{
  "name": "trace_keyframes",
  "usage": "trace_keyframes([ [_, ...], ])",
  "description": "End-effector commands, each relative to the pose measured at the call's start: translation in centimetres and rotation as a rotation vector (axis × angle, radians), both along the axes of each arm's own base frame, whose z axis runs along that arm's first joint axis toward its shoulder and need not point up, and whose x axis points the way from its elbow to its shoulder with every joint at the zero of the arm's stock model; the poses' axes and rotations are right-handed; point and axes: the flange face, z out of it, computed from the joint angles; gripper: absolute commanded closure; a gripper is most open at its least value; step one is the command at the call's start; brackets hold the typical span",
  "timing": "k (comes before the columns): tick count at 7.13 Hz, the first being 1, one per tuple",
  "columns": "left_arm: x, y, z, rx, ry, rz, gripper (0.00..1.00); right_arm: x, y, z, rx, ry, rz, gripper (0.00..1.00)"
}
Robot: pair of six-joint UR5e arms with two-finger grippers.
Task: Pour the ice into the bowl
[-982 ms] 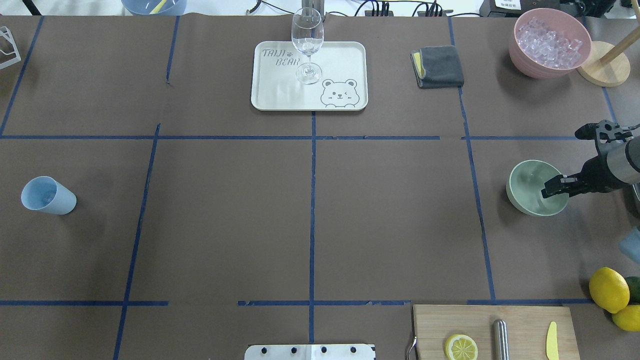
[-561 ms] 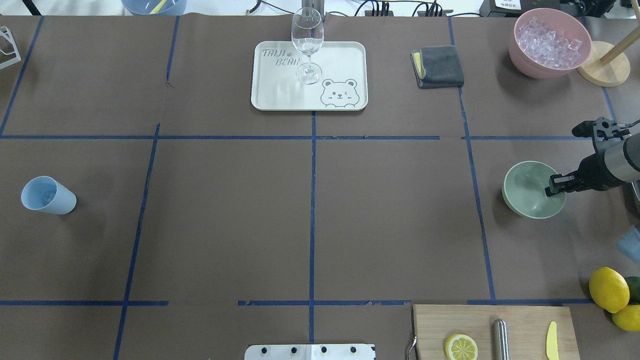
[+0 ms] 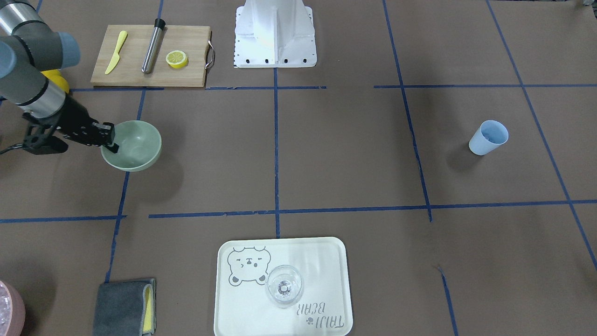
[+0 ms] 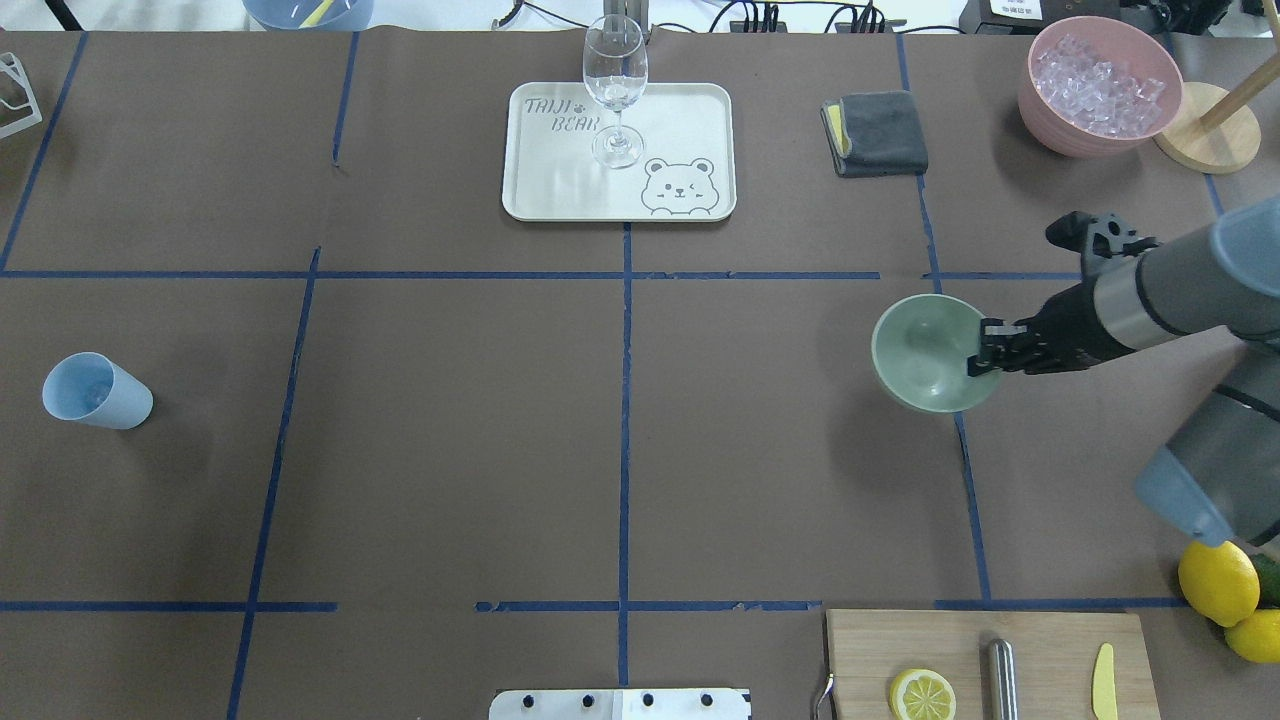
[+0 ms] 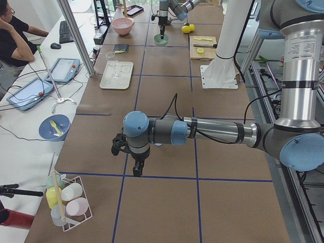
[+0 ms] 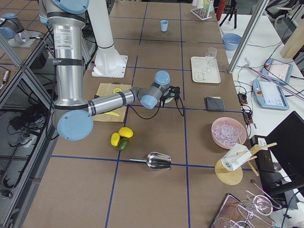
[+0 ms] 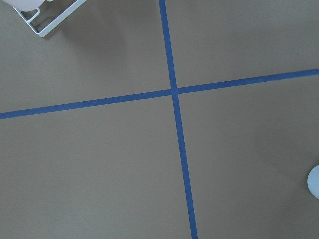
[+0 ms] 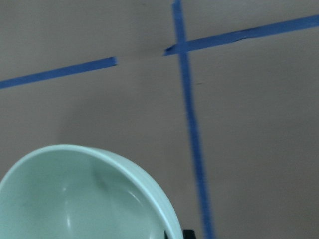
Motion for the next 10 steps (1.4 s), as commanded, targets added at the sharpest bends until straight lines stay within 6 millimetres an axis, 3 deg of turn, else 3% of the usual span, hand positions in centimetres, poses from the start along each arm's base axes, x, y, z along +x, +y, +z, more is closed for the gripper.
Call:
trace_keyframes([
  [1,0.5,-0.1,-0.5,0.072,0.073,0.006,0.00,-10.5,2.5,-10.4,-0.092,-0.114,0.069,1.00],
  [3,0.9,0.2,-1.0,0.121,0.134,0.012,0.00,-21.6,5.6,-22.3,-0.142,-0.043,0.107,1.00],
  [4,0.9,0.2,-1.3,0.128,0.135,0.013,0.00,-26.8,6.1,-26.2,-0.166,-0.040,0.182,1.00],
  [5,0.9,0.1,-1.5,0.135,0.135,0.013,0.00,-30.8,5.4,-29.0,-0.195,-0.035,0.212,1.00],
  [7,1.1,0.2,-1.6,0.133,0.161,0.018,0.00,-34.8,6.6,-28.8,-0.187,-0.021,0.193,1.00],
  [9,1.1,0.1,-1.8,0.146,0.170,0.018,0.00,-36.3,6.4,-27.3,-0.188,-0.013,0.194,1.00],
  [10,1.2,0.1,-1.8,0.146,0.170,0.020,0.00,-36.5,6.3,-27.5,-0.210,-0.016,0.206,0.80],
])
